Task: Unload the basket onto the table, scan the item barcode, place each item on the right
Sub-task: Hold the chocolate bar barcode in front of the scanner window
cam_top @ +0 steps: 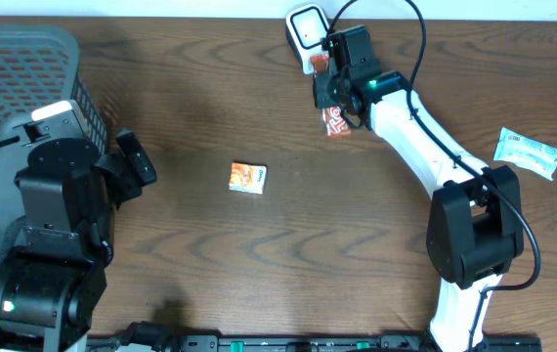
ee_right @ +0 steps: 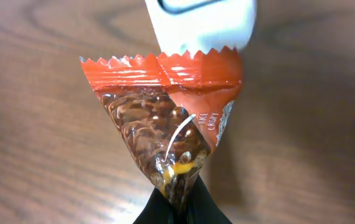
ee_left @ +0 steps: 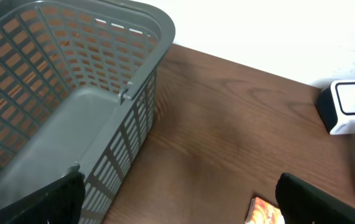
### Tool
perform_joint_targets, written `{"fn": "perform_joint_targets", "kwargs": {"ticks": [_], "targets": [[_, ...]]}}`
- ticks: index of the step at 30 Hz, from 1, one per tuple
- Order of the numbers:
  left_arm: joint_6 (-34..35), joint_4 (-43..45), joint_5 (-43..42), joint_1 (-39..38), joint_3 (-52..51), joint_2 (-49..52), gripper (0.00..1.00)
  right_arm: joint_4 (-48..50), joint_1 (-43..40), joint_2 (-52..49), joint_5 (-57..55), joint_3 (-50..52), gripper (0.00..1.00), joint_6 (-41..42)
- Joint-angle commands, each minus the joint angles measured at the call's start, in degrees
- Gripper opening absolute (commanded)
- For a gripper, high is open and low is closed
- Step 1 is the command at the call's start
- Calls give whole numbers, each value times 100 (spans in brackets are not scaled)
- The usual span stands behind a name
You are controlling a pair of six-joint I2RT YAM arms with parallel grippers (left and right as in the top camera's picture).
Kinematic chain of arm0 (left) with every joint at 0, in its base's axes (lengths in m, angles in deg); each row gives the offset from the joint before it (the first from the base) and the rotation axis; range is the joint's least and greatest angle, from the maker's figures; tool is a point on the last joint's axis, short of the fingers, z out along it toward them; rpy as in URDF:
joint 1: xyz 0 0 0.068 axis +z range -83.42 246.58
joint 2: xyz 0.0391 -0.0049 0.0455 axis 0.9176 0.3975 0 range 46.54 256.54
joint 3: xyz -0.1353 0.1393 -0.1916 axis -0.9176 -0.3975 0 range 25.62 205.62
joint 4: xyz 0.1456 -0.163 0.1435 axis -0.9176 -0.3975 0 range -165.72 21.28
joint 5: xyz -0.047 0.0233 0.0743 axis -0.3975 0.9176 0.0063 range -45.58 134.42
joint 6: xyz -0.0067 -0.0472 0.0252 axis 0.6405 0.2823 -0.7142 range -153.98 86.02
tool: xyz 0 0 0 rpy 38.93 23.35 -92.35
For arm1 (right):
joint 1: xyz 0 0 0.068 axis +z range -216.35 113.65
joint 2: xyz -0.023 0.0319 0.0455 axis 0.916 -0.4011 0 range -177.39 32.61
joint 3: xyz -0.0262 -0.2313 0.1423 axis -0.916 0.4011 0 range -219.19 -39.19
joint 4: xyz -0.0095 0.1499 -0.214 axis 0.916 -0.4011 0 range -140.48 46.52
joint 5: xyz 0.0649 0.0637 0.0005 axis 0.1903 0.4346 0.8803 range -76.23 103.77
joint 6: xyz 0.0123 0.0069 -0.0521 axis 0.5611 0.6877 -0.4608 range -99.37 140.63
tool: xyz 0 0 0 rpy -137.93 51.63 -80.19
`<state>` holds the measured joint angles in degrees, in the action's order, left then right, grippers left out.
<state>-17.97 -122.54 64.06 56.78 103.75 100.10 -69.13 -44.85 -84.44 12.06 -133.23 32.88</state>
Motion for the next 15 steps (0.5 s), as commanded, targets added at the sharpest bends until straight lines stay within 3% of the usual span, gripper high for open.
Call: {"fn": "perform_joint_targets", "kwargs": {"ticks": [1, 12, 15], "targets": [[-96, -17, 59, 26, 37, -9, 98, 291, -20, 48, -483, -50, 1, -299], [-96, -17, 57, 26, 37, -9, 98, 2302, -76, -181, -833, -50, 1, -273], [-96, -17, 57, 26, 37, -9, 98, 2855, -94, -313, -831, -50, 1, 74]]}}
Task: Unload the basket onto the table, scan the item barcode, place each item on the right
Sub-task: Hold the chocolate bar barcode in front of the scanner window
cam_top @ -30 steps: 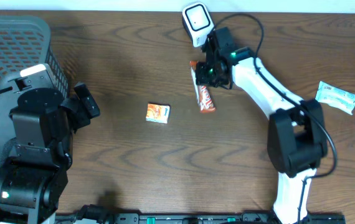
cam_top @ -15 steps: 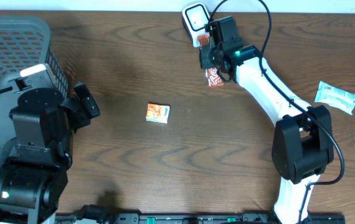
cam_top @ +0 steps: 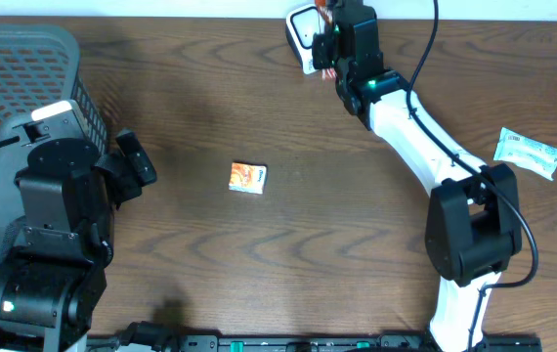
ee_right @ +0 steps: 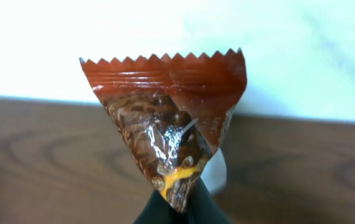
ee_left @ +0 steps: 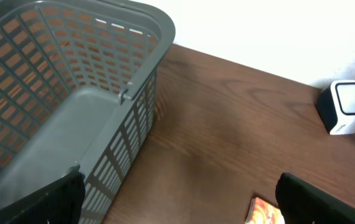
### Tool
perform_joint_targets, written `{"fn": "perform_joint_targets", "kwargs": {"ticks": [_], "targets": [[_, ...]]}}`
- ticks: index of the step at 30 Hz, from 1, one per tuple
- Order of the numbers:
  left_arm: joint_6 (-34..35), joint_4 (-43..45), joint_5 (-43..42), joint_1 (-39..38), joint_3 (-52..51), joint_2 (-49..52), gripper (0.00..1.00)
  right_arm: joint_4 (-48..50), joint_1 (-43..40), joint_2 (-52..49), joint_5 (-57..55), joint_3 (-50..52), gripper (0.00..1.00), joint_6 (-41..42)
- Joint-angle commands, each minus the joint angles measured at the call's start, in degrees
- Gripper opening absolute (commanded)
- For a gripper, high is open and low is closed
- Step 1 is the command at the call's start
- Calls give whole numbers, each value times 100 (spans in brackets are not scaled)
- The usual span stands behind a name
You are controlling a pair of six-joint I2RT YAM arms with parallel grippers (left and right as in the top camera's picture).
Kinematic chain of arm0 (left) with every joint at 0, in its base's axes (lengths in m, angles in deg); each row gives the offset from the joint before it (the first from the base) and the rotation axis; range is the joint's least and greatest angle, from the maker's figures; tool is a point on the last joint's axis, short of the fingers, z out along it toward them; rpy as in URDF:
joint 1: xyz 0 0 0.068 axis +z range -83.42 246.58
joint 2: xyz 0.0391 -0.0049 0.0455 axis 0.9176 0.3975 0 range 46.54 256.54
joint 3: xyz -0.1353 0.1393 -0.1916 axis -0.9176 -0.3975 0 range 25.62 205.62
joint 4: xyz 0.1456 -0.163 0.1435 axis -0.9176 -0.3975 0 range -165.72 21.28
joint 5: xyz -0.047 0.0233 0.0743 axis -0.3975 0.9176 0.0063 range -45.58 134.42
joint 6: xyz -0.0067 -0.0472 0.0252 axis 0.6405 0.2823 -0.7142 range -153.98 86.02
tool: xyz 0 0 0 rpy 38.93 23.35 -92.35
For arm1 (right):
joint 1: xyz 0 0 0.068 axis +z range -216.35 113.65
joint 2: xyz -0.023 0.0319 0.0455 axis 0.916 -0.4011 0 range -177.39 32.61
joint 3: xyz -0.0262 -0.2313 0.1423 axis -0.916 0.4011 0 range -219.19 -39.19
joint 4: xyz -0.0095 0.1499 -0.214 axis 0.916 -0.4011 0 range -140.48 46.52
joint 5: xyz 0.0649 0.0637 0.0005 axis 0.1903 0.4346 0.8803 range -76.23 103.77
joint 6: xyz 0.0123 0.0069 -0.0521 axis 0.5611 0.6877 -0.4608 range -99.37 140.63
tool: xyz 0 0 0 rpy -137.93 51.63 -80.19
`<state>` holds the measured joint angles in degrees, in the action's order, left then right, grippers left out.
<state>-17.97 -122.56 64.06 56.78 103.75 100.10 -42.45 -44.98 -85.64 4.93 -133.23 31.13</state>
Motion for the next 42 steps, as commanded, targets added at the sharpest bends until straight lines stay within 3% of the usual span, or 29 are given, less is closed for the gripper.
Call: {"fn": "perform_joint_targets", "kwargs": {"ticks": [1, 15, 29, 42], "targets": [[-96, -15, 57, 26, 37, -9, 98, 356, -81, -247, -122, -50, 1, 372], [-96, -15, 57, 26, 37, -9, 98, 2389, -275, -1432, -356, -297, 1, 2391], [-96, -15, 57, 26, 37, -9, 98, 2170, -372, -2352, -584, -1316, 1, 4697], [-96, -13, 57, 26, 37, -9, 98, 2186, -608, -2352, -511, -1344, 1, 5302]]}}
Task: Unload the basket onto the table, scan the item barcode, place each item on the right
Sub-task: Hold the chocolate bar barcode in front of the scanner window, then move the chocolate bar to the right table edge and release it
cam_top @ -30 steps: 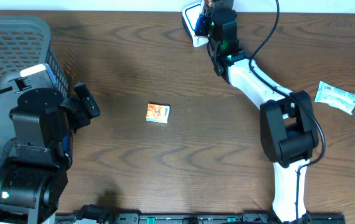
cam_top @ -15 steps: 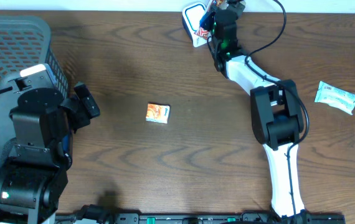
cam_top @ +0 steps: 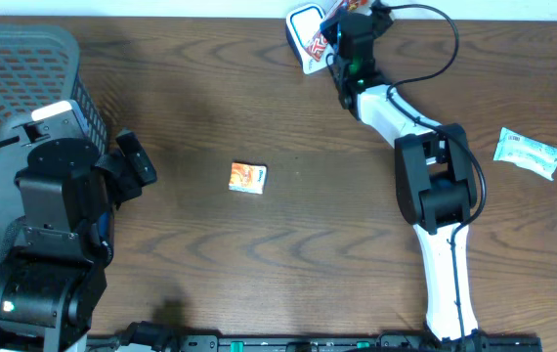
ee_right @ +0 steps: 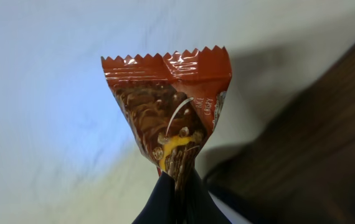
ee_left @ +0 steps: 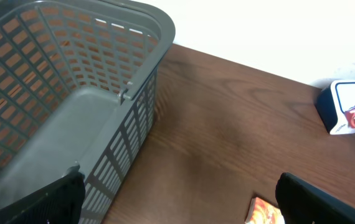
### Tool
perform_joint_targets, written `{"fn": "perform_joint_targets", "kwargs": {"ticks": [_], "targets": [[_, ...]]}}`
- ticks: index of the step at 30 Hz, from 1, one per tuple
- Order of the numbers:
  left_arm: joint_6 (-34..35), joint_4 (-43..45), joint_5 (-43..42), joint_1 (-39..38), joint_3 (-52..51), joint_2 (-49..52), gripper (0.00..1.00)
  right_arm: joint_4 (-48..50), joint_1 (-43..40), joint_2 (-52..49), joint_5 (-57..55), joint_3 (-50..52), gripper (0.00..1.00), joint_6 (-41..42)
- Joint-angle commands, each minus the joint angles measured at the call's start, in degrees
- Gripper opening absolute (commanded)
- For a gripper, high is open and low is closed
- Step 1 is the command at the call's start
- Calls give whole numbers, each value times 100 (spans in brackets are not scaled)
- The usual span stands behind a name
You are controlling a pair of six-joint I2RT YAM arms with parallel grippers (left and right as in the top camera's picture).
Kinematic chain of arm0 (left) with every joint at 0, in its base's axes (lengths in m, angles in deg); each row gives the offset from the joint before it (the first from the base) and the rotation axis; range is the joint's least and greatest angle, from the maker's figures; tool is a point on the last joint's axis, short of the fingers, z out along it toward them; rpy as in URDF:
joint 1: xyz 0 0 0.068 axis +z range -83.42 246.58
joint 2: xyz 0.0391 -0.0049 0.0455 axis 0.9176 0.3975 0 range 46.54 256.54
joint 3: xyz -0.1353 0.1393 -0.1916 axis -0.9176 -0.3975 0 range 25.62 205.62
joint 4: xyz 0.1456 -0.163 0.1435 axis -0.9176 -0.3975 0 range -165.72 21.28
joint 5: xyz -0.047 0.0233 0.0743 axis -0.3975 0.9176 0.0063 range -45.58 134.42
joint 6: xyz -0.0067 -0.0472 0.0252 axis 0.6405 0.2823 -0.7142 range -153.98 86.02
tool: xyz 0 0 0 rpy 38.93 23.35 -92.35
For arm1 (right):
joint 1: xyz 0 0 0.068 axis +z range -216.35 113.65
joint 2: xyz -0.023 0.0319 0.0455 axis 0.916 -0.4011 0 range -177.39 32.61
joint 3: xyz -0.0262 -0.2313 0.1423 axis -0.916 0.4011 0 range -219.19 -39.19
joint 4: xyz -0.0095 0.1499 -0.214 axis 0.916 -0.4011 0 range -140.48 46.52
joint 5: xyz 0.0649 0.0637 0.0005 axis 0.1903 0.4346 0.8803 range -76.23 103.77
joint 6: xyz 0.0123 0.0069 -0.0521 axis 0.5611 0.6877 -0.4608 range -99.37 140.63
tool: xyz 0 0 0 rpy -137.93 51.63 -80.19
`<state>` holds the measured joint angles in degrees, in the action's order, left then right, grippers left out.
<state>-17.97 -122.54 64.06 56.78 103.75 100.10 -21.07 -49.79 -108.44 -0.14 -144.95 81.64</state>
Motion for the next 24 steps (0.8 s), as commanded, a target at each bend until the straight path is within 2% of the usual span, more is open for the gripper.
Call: {"fn": "perform_joint_targets", "kwargs": {"ticks": [1, 7, 11, 17, 18, 24], "targets": [[-96, -17, 57, 26, 37, -9, 98, 50, -151, -72, 98, -186, 1, 284], [-96, -17, 57, 26, 37, -9, 98, -372, -363, 81, 1143, -323, 1, 254], [-96, -17, 57, 26, 37, -9, 98, -1797, -492, 496, 1515, -323, 1, -50], [-96, -17, 57, 26, 37, -9, 98, -3818, -601, 1259, 1410, -323, 1, -1189], [-96, -17, 57, 26, 37, -9, 98, -4496, -660, 1495, 1331, -323, 1, -1384], [-96, -17, 57, 26, 37, -9, 98, -6006, -977, 1829, 1222, -323, 1, -1954]]}}
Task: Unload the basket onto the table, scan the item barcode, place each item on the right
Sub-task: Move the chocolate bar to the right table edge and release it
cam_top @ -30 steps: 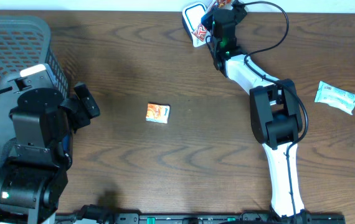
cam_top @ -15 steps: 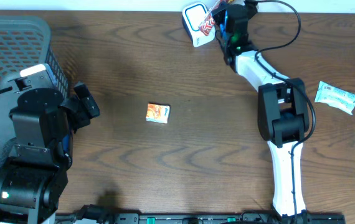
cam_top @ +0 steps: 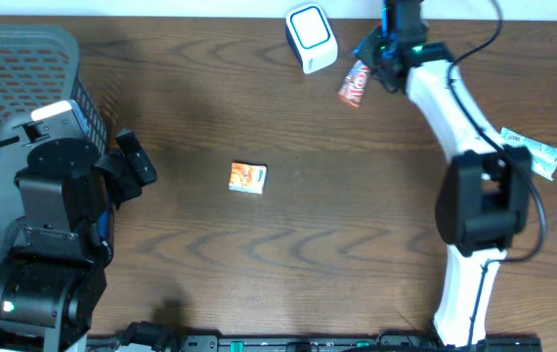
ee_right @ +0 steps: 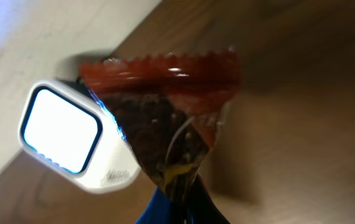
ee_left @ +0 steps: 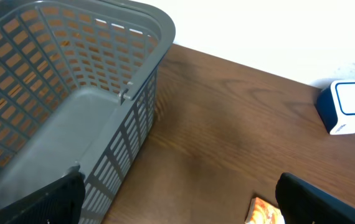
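Note:
My right gripper is shut on the bottom tip of a red and brown snack packet, seen from above as a red packet held just right of the white scanner at the table's far edge. The scanner lies behind and left of the packet in the right wrist view, its pale window facing the camera. It also shows small in the left wrist view as a white and blue scanner. My left gripper stays open near the basket, holding nothing.
A grey mesh basket stands at the far left. A small orange box lies mid-table. A white and blue sachet lies at the right. A pale round object sits at the right edge.
My right gripper has moved with the packet from directly at the scanner to its right, a little nearer the table's middle. The packet no longer covers the scanner. The left arm is unchanged.
First my right gripper held the packet just below the scanner. It then held it at the scanner's right side, then pressed close against the scanner near the far edge. Now the packet hangs to the scanner's right, apart from it. The left arm stayed still throughout.

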### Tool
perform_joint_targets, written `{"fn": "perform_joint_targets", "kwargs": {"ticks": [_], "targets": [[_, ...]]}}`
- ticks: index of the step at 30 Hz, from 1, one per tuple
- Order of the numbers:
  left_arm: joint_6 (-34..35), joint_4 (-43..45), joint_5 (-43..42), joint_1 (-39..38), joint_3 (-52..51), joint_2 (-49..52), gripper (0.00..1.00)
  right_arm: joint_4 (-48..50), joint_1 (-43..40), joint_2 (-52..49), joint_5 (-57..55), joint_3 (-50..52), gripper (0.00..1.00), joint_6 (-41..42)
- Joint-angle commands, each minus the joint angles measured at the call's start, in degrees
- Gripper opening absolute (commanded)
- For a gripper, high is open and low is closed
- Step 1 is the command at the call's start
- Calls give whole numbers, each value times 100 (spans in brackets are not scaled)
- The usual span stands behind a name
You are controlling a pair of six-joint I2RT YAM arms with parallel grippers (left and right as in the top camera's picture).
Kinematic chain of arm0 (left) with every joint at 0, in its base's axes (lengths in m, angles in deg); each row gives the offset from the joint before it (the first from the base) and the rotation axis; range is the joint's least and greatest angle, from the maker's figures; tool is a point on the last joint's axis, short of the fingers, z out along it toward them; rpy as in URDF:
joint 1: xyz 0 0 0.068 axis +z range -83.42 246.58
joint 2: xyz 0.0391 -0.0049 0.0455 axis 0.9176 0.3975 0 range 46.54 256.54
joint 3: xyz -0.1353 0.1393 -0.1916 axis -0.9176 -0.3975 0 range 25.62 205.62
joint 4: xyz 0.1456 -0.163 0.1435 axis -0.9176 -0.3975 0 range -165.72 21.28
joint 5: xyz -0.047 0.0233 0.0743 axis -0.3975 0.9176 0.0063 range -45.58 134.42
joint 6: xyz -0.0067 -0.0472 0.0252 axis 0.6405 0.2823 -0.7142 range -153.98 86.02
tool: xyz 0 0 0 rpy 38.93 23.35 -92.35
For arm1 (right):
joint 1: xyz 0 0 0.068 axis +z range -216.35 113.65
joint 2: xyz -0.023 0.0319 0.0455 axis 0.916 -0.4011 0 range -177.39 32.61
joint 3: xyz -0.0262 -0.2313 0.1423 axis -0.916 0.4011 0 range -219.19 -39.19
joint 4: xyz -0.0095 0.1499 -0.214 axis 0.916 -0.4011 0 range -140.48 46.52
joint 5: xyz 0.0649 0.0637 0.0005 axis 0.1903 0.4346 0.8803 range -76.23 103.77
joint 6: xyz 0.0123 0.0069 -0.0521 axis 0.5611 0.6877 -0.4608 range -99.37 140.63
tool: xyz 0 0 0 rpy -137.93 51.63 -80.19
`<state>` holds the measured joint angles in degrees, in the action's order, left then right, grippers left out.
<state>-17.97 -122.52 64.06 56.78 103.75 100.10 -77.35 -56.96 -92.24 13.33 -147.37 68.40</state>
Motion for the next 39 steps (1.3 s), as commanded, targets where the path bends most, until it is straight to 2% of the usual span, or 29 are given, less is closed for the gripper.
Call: {"fn": "perform_joint_targets", "kwargs": {"ticks": [1, 6, 14, 19, 31, 39], "targets": [[-96, -20, 57, 26, 37, -9, 98, -551, -337, 210, -142, -81, 1, -723], [-96, -17, 57, 26, 37, -9, 98, -1416, -826, 190, -332, -79, 1, -809], [-96, -20, 57, 26, 37, -9, 98, -1904, -1600, 192, -398, -79, 1, -1224], [-96, -20, 57, 26, 37, -9, 98, -1928, -1974, 192, -452, -79, 1, -1471], [-96, -20, 57, 26, 37, -9, 98, -2024, -2756, 190, -1545, -76, 1, -1681], [-96, -20, 57, 26, 37, -9, 98, -1965, -3528, 190, -1604, -44, 1, -1683]]}}
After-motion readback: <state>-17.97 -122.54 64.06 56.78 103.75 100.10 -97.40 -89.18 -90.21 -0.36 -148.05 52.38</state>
